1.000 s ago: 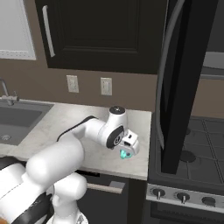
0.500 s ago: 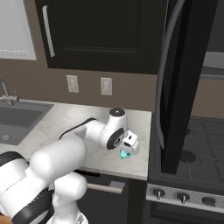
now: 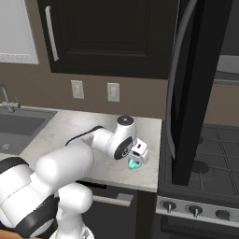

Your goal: Pick the mug from the counter and place it inside the microwave. Then close the microwave.

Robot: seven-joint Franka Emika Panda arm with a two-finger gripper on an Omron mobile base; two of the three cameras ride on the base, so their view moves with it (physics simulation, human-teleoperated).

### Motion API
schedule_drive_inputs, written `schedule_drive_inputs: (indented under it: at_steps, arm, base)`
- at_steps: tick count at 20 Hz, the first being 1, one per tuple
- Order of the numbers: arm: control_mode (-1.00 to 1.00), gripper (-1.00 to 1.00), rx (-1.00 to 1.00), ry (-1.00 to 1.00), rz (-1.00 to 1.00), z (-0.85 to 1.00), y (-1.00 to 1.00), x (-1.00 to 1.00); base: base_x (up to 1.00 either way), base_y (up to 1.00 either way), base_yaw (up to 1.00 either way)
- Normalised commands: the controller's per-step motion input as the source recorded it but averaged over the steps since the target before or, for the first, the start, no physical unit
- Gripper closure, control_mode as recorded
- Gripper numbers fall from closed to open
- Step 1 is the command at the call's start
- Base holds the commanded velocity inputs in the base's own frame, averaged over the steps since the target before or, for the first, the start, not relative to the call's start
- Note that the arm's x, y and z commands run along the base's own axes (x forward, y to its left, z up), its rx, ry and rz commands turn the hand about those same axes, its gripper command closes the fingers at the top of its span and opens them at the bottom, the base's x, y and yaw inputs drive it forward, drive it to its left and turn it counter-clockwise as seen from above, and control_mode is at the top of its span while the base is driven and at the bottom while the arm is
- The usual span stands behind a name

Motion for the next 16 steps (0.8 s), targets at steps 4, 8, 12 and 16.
schedule_drive_inputs:
  at_steps: [4, 8, 12, 16]
  arm:
    - [-1.0, -1.0, 0.0, 0.0, 0.0, -0.01, -0.03, 0.0]
    - [-1.0, -1.0, 0.0, 0.0, 0.0, -0.01, -0.04, -0.05]
    - [-1.0, -1.0, 0.0, 0.0, 0.0, -0.01, -0.05, -0.04]
    - [-1.0, -1.0, 0.0, 0.0, 0.0, 0.0, -0.02, 0.0]
  base:
    - [0.0, 0.0, 0.0]
    - [0.0, 0.0, 0.0]
    - [0.0, 0.0, 0.0]
    - [0.0, 0.0, 0.0]
